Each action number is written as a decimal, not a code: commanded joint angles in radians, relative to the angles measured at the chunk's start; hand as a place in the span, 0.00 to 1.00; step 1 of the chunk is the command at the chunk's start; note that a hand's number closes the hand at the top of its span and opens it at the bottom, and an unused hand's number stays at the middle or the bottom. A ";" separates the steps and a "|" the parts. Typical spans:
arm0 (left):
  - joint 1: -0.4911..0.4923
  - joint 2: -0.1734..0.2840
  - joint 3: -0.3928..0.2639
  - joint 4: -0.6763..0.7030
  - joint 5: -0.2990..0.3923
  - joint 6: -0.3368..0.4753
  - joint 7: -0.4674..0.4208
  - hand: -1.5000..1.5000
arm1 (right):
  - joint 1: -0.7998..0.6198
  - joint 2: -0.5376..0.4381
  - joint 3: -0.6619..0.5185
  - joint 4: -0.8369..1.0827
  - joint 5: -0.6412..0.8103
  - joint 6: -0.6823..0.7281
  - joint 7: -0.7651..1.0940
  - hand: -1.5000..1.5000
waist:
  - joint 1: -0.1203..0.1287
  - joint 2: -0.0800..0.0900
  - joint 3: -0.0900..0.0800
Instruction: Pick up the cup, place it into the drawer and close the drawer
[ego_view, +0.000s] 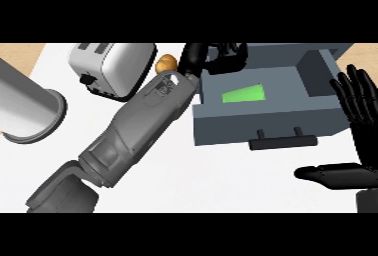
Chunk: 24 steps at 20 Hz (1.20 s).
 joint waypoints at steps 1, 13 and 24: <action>-0.007 0.000 -0.076 0.034 0.038 -0.001 0.015 0.00 | 0.020 -0.001 0.002 -0.019 -0.007 0.010 0.004 0.00 | -0.011 0.003 0.000; 0.038 0.000 -0.214 0.006 0.091 0.114 -0.056 0.00 | -0.031 0.008 0.005 -0.017 -0.070 0.031 0.026 0.00 | -0.013 0.008 0.000; -0.015 0.021 -0.107 -0.077 0.144 0.110 -0.082 0.00 | 0.044 -0.129 -0.019 -0.110 -0.141 0.219 0.039 1.00 | 0.052 -0.011 -0.001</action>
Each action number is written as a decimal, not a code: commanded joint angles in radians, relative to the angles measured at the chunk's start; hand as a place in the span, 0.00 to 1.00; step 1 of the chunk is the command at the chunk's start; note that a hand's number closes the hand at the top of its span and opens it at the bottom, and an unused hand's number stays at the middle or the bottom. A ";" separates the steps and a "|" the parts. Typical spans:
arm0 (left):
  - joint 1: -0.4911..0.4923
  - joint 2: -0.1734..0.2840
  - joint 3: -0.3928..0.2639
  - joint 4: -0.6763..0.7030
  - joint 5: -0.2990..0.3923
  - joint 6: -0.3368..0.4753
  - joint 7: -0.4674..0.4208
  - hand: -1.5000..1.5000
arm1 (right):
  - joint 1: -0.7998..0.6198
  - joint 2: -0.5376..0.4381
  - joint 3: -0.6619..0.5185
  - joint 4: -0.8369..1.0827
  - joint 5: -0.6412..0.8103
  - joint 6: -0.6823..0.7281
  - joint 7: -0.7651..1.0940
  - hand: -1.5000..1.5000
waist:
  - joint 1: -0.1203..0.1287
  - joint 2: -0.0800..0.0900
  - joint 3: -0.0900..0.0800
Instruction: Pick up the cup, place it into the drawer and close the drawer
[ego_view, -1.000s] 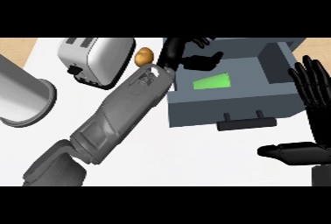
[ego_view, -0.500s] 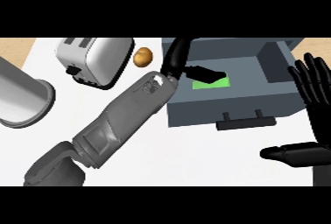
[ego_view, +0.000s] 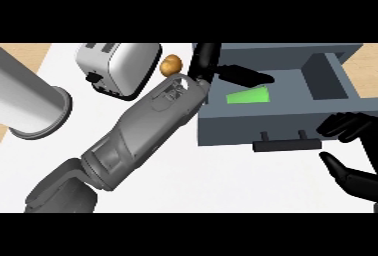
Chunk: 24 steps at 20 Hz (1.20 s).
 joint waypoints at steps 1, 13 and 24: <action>0.011 0.014 0.046 -0.016 0.004 -0.029 -0.006 0.00 | 0.046 -0.053 0.034 -0.052 0.087 0.052 -0.008 1.00 | 0.029 -0.006 -0.001; 0.131 0.215 0.137 -0.278 -0.007 -0.047 0.146 0.00 | 0.034 -0.043 0.136 -0.027 0.411 -0.031 0.006 1.00 | 0.058 -0.009 0.000; 0.438 0.408 0.185 -0.634 0.004 -0.081 0.196 0.00 | -0.048 -0.072 0.299 0.191 0.782 -0.142 -0.107 1.00 | 0.076 -0.010 0.000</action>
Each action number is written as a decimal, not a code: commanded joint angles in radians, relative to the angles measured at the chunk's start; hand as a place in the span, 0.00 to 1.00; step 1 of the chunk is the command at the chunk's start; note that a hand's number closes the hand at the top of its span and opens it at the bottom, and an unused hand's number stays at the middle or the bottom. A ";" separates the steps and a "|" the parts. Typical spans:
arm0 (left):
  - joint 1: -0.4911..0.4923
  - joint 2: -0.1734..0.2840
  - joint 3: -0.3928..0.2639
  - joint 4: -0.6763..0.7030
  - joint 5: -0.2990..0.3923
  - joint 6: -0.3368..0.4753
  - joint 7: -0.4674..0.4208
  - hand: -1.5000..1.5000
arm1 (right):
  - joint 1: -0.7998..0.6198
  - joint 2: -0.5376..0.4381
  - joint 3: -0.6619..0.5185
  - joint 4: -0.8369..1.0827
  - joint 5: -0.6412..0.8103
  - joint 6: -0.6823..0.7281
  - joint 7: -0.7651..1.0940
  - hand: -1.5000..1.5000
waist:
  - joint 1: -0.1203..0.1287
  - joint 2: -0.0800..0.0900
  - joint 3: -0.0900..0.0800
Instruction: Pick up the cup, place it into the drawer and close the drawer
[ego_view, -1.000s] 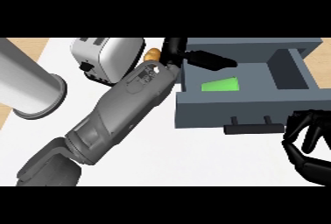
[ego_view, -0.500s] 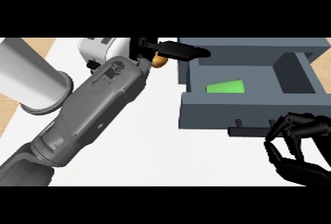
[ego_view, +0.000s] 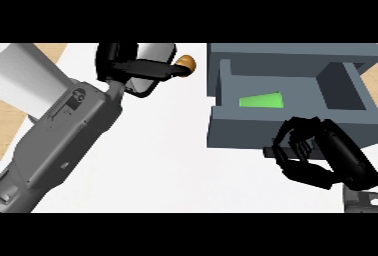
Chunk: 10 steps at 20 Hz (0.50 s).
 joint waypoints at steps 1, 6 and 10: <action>0.086 0.060 0.026 -0.075 0.006 -0.048 -0.004 0.00 | -0.074 0.001 0.108 0.124 0.198 -0.059 -0.014 1.00 | 0.006 0.004 0.000; 0.186 0.094 0.049 -0.150 0.014 -0.064 -0.006 0.00 | -0.133 0.002 0.181 0.365 0.396 -0.184 -0.094 1.00 | 0.016 0.008 0.001; 0.289 0.153 0.093 -0.211 0.021 -0.118 -0.032 0.00 | -0.286 0.013 0.166 0.562 0.455 -0.212 -0.108 1.00 | 0.010 0.008 0.001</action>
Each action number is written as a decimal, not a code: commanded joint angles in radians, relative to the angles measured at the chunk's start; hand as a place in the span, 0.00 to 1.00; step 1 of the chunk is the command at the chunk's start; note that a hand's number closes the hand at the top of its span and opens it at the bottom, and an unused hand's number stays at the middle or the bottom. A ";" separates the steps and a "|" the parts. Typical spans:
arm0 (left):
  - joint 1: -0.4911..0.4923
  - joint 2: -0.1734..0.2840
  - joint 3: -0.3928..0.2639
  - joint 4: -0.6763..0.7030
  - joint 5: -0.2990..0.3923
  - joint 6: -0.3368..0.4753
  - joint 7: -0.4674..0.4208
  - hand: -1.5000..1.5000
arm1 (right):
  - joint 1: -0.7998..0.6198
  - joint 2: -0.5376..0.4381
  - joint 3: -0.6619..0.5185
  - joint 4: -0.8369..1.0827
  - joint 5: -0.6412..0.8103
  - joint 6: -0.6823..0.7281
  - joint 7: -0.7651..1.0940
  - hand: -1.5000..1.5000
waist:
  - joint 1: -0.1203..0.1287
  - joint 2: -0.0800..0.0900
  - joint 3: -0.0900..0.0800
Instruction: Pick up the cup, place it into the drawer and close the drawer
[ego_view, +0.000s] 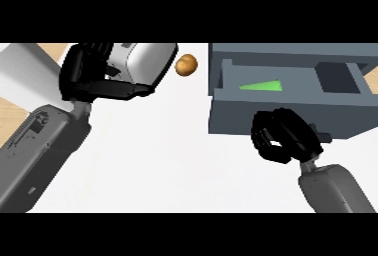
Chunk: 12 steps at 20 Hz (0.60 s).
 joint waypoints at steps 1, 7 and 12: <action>0.116 0.052 0.026 -0.085 0.012 -0.052 -0.017 0.00 | -0.103 0.061 0.042 0.254 0.132 -0.129 -0.032 1.00 | 0.013 0.003 0.001; 0.215 0.110 0.106 -0.100 0.028 -0.155 -0.055 0.00 | -0.278 0.103 -0.067 0.657 0.115 -0.271 -0.180 1.00 | 0.007 0.008 0.001; 0.211 0.082 0.111 -0.120 0.007 -0.126 -0.017 0.00 | -0.494 0.072 -0.172 0.918 0.060 -0.225 -0.275 1.00 | 0.005 0.012 0.001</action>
